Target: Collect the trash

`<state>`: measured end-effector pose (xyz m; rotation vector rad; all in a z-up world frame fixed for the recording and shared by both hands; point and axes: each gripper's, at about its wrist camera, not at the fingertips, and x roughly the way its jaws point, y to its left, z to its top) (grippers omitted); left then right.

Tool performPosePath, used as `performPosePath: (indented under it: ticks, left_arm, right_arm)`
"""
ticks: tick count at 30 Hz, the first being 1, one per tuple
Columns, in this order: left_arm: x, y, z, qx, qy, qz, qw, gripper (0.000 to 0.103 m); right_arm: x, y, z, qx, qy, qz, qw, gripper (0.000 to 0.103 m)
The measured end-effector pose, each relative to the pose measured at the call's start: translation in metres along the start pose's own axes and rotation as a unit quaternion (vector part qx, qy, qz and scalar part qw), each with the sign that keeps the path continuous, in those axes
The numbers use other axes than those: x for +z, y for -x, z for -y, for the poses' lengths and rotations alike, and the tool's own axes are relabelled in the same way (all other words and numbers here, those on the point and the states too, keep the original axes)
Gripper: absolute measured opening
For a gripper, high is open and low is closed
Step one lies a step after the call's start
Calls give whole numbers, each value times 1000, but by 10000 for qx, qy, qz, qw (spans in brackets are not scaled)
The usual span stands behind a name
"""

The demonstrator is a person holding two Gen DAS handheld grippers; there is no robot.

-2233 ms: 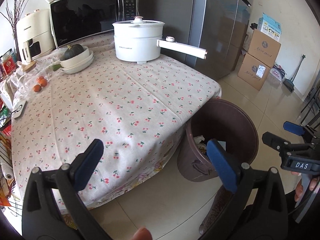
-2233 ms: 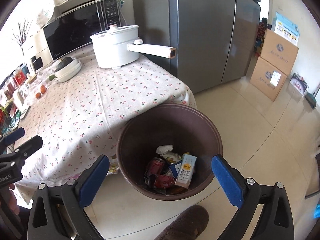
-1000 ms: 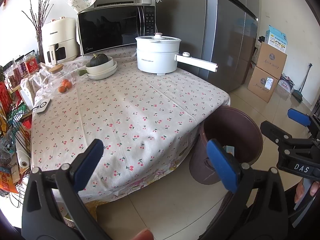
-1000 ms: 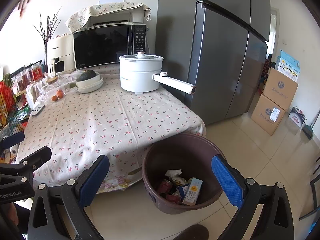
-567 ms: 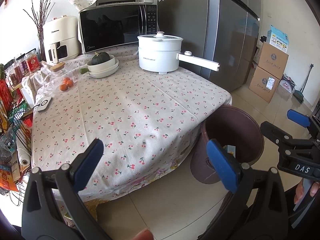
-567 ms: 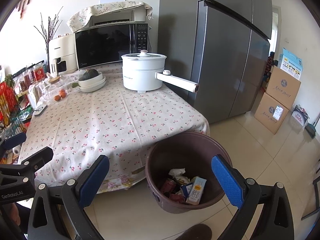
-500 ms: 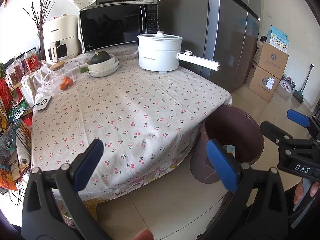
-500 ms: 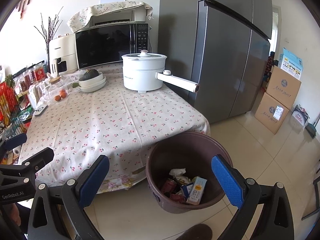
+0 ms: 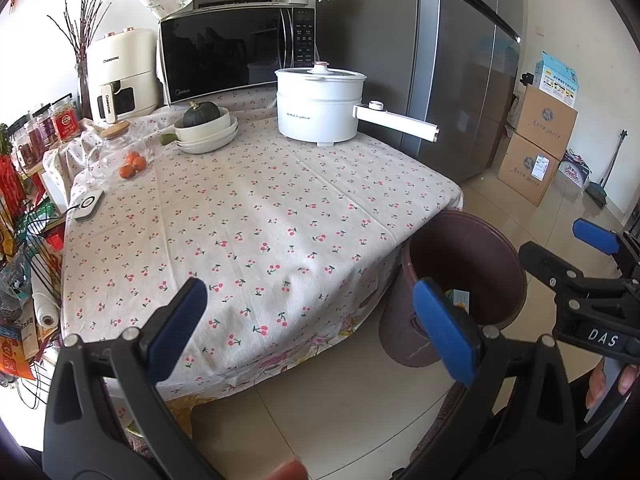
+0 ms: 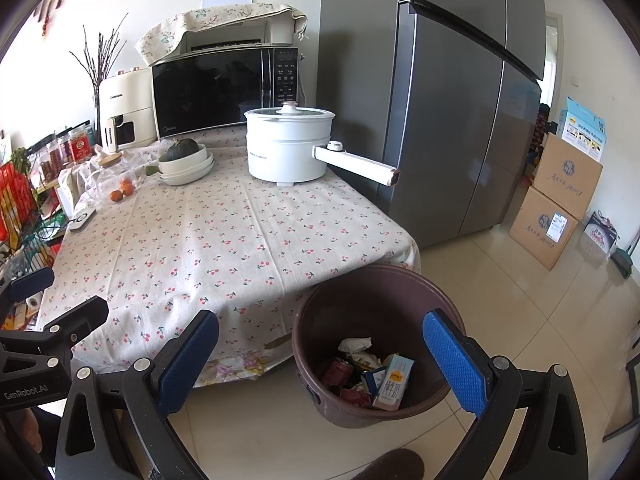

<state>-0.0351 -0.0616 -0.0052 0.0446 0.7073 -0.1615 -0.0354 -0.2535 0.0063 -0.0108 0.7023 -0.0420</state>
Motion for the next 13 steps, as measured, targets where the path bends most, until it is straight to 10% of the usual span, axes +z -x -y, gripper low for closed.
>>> performPosePath:
  ticks: [13]
  left_arm:
    - [-1, -3, -1, -90, 4, -143, 9999, 102]
  right_arm:
    - [0, -2, 2, -17, 5, -18, 10000, 103]
